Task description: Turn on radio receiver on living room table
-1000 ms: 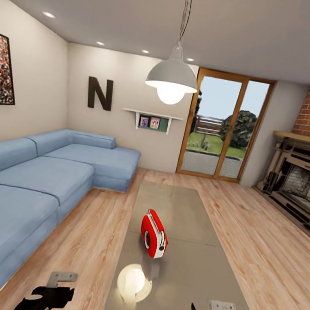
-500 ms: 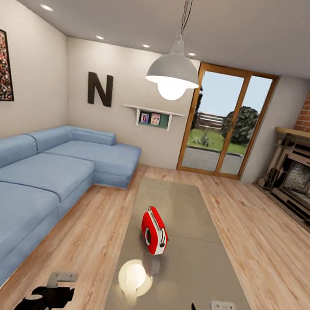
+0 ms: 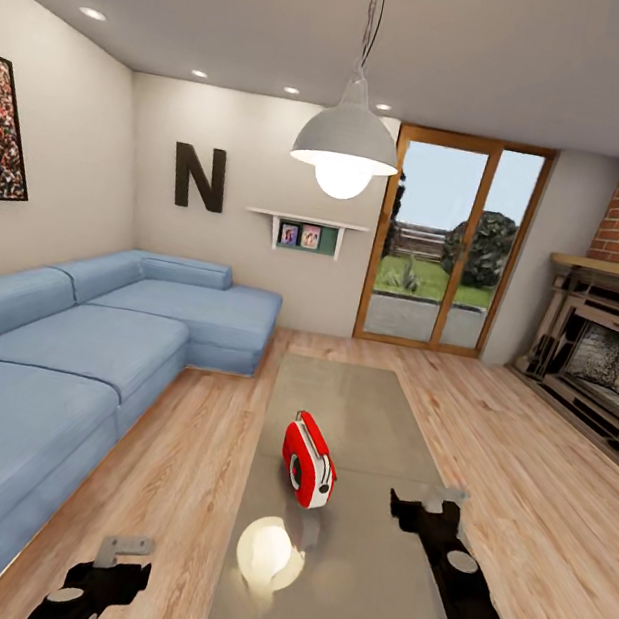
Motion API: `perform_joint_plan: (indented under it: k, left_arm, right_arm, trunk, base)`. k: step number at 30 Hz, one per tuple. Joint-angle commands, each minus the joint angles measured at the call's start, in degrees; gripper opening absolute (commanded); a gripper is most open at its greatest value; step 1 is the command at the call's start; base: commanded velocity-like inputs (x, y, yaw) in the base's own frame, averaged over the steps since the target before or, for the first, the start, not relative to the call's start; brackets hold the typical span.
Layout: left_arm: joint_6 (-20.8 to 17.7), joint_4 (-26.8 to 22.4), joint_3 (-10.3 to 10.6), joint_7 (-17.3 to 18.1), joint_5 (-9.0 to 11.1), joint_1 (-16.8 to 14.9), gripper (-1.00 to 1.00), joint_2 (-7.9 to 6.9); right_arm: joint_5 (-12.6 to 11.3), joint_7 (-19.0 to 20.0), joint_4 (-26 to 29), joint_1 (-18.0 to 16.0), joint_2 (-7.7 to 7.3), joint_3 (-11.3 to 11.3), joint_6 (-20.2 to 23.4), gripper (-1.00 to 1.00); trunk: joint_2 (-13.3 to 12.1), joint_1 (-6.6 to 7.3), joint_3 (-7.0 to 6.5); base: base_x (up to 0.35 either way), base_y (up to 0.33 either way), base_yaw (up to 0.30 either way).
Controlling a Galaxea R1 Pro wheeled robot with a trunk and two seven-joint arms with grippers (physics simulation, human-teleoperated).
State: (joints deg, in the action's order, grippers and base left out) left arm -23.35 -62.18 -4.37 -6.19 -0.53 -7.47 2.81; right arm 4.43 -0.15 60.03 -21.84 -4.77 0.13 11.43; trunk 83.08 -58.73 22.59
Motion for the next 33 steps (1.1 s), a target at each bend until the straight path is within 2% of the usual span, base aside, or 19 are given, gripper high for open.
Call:
perform_joint_plan:
  k: [1,2,4,7,17,18,20,28,29,30,33]
  left_arm:
    - [0.2,0.0,0.0,0.0,0.0,0.0,1.00,-0.02]
    - [0.2,0.0,-0.1,0.0,0.0,0.0,1.00,-0.03]
    - [0.3,0.0,-0.1,0.0,0.0,0.0,1.00,-0.07]
    - [0.7,0.0,-0.2,0.0,0.0,0.0,1.00,-0.13]
    - [4.3,0.1,-0.4,0.0,0.0,0.0,1.00,-0.13]
    - [7.1,1.8,-0.2,0.0,0.0,0.0,1.00,0.16]
    - [9.8,5.0,0.1,0.0,0.1,0.0,1.00,0.36]
    - [20.8,11.5,-0.2,0.0,0.1,0.0,1.00,0.03]
    - [24.8,15.8,-0.3,0.0,0.0,0.0,1.00,-0.18]
    - [29.7,21.7,-0.4,0.0,0.0,0.0,1.00,-0.99]
    - [37.1,29.5,-0.4,0.0,0.1,0.0,1.00,-2.73]
  right_arm:
    - [-0.1,0.0,0.1,-4.2,0.24,0.0,3.2,1.00]
    - [-0.2,0.0,0.1,-5.5,0.32,0.0,4.2,1.00]
    - [-0.4,0.1,0.1,-10.1,0.81,0.0,6.8,1.00]
    - [-0.6,0.1,0.2,-13.4,1.15,0.0,8.3,1.00]
    - [-0.9,-0.1,-1.4,-21.0,1.42,0.1,14.9,1.00]
    - [-0.8,0.0,-4.9,-24.9,1.42,0.1,19.8,1.00]
    - [-0.7,0.2,-8.0,-27.6,1.43,0.2,22.3,1.00]
    - [-0.6,0.3,-15.8,-32.9,1.58,0.2,23.7,1.00]
    - [-0.6,0.3,-17.9,-34.2,1.62,0.2,23.8,1.00]
    - [-0.5,0.3,-20.0,-35.7,1.63,0.2,23.8,1.00]
    - [-0.5,0.3,-23.0,-37.6,1.75,0.2,23.8,1.00]
  trunk:
    - [0.0,0.00,0.01]
    - [0.0,0.00,0.01]
    - [0.0,0.00,0.01]
    - [0.0,0.00,0.01]
    - [0.0,0.00,0.01]
    - [0.0,0.00,0.01]
    - [0.0,0.00,0.01]
    - [0.0,0.00,0.01]
    - [0.0,0.00,0.01]
    - [0.0,0.00,0.01]
    - [0.0,0.00,0.01]
  base:
    - [0.000,0.000,0.000]
    - [0.000,0.000,0.000]
    - [0.000,0.000,0.000]
    - [0.000,0.000,0.000]
    - [0.000,0.000,0.000]
    - [0.000,0.000,0.000]
    - [0.000,0.000,0.000]
    - [0.000,0.000,0.000]
    - [0.000,0.000,0.000]
    - [0.000,0.000,0.000]
    - [0.000,0.000,0.000]
